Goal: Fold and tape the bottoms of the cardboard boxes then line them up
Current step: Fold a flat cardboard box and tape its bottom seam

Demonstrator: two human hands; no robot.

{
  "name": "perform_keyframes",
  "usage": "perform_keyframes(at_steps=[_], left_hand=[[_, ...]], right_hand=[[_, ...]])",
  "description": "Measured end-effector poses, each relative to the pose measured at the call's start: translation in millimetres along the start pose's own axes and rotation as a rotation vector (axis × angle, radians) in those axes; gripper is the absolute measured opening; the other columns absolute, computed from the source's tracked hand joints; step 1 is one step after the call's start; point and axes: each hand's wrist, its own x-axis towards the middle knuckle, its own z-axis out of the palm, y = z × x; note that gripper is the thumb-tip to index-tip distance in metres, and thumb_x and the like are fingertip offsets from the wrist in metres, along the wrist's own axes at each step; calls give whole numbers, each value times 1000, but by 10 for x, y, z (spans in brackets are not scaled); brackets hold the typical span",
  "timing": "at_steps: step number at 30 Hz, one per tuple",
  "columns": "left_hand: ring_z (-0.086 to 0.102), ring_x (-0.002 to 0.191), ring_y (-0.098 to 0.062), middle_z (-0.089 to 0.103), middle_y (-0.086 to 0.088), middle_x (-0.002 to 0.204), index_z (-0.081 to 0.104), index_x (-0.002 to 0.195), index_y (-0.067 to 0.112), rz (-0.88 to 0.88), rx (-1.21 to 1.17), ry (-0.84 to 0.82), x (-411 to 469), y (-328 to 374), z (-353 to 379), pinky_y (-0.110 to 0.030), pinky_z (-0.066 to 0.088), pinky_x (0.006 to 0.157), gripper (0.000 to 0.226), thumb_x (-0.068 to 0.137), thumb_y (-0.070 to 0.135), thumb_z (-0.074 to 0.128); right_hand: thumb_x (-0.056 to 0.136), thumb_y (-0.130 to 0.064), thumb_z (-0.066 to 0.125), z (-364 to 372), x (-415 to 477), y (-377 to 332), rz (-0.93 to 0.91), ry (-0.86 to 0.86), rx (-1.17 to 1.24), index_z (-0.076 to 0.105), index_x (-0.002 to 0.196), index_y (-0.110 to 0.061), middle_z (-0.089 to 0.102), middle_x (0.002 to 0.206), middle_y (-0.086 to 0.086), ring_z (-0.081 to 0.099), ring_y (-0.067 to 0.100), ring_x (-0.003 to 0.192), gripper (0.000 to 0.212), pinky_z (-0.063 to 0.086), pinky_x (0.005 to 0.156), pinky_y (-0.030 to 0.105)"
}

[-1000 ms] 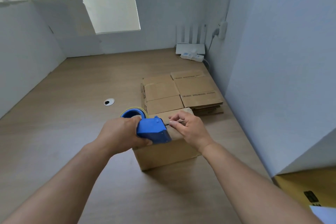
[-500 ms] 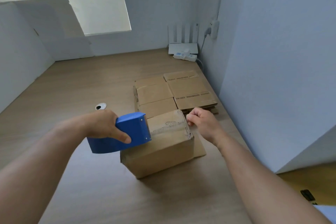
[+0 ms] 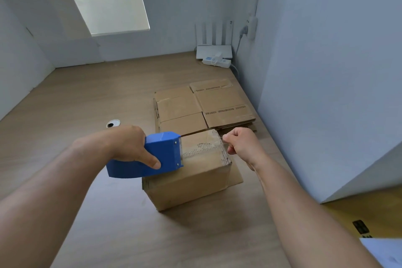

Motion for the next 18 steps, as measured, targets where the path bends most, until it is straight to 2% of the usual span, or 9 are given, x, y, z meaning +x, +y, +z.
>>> perform_keyframes(at_steps=[8,13,15,17,18], left_hand=[[59,83,-14,59,5,86,54,97,23,-1,97,7,11,143,5,-26,48,75,55,68,67,69],[59,85,-16,61,3,90,54,100,21,-12,84,5,13,141,38,-25,47,74,56,69,65,69],[59,84,-15,62,2,91,55,102,20,-21,72,12,10,137,48,-24,46,72,58,69,65,69],[58,83,-15,62,2,91,55,100,20,-24,68,16,3,143,48,-24,44,70,57,69,66,69],[59,84,-15,62,1,92,55,100,19,-25,70,17,-1,145,50,-24,45,70,57,69,66,69]], right_hand=[[90,-9,55,72,62,205,16,3,31,56,74,-7,57,65,1,50,13,61,17,54,78,41],[91,-25,59,103,89,277,22,-18,-3,61,82,-6,67,86,8,58,18,76,21,53,87,47],[93,-34,56,150,79,291,23,-8,-26,61,99,-9,66,104,6,60,21,93,26,50,92,44],[93,-40,54,163,73,333,97,31,-69,47,128,-9,54,128,4,52,24,116,46,42,97,37],[94,-39,53,154,64,372,138,60,-126,42,133,-10,52,131,6,50,26,120,51,40,97,37]])
